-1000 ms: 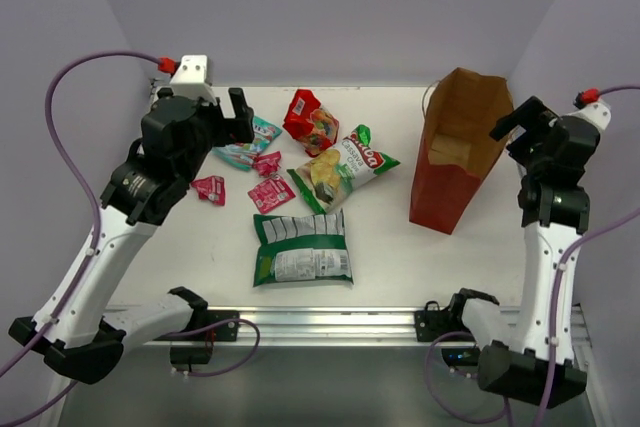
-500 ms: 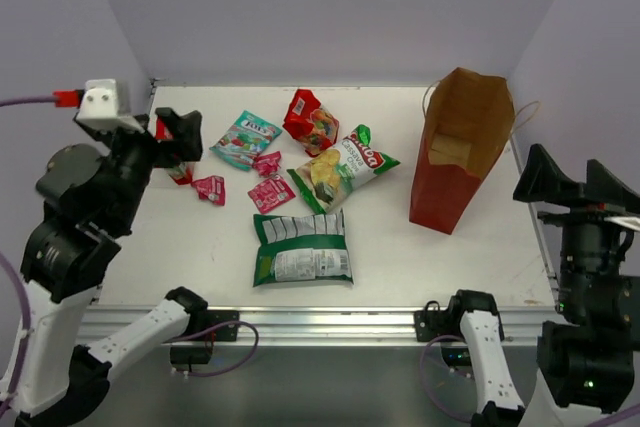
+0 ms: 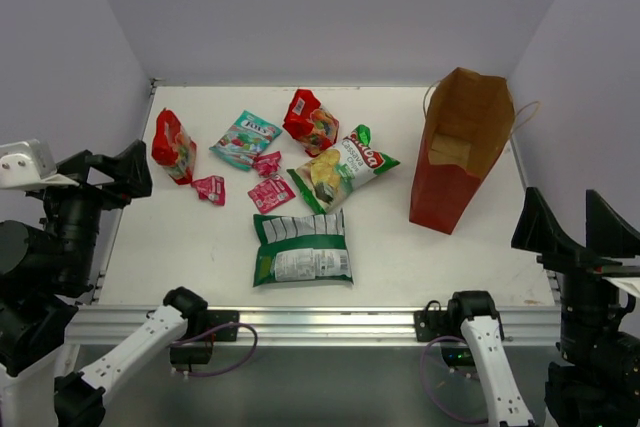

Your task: Take the snacks out of the paper bag

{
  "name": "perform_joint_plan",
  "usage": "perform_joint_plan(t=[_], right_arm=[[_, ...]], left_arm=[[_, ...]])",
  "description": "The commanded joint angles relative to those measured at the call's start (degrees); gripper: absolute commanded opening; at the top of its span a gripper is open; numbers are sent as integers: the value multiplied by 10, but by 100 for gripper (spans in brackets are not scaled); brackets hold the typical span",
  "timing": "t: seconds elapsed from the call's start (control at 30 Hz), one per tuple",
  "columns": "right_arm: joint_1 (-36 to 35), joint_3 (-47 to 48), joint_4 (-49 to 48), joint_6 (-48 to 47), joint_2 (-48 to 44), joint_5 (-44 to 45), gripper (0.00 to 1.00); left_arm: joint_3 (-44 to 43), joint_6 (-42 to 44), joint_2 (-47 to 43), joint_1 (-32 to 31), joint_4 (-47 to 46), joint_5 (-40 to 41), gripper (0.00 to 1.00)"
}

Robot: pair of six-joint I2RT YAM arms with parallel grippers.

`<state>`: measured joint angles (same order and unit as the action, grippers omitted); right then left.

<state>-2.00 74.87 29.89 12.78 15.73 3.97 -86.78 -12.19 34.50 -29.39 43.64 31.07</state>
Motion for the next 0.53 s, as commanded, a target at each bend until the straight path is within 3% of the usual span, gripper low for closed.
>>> perform_joint_plan(t=[0.0, 0.5], right_arm=[[-5, -6, -23, -15, 4, 22, 99], [-13, -24, -31, -21, -5, 21, 99]], left_arm=[[12, 9, -5, 1, 21, 22, 100], [57, -2, -15, 1, 9, 31, 100]])
